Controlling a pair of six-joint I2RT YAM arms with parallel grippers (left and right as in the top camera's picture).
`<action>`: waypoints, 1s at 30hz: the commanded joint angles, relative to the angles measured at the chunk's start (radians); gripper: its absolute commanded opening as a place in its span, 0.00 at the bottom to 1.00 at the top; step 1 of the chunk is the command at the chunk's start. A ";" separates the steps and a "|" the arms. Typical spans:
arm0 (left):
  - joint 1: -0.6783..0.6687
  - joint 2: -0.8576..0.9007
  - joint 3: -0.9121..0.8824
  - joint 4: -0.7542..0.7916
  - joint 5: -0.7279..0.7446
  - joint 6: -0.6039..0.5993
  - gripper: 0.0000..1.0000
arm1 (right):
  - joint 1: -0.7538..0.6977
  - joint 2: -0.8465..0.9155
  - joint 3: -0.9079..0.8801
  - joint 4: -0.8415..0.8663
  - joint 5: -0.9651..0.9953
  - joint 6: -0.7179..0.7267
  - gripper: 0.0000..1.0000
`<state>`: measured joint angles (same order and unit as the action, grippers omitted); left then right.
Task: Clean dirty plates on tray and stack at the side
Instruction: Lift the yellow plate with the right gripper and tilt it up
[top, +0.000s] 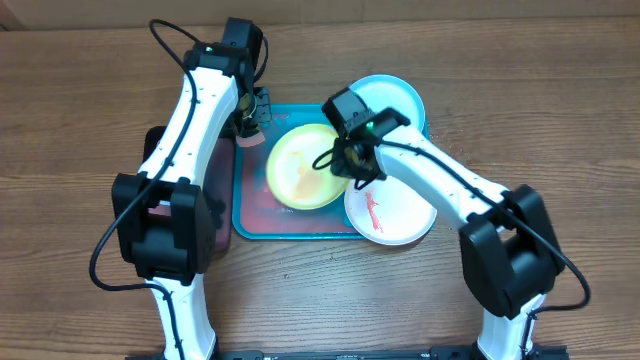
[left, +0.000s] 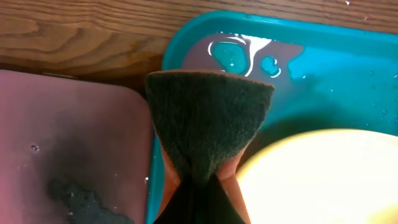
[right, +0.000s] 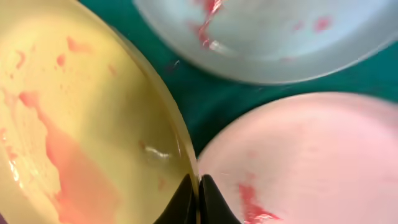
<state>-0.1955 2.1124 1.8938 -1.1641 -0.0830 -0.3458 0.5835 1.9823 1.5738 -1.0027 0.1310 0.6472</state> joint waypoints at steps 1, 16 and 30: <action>-0.008 -0.005 -0.002 0.002 -0.009 -0.025 0.04 | 0.011 -0.072 0.079 -0.075 0.268 -0.035 0.04; -0.008 -0.005 -0.003 0.021 -0.010 -0.025 0.05 | 0.314 -0.100 0.102 -0.440 1.100 0.314 0.04; -0.008 -0.005 -0.003 0.020 -0.010 -0.025 0.04 | 0.379 -0.100 0.102 -0.575 1.159 0.483 0.04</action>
<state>-0.1963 2.1124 1.8927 -1.1473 -0.0837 -0.3462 0.9634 1.9141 1.6512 -1.5787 1.2404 1.0752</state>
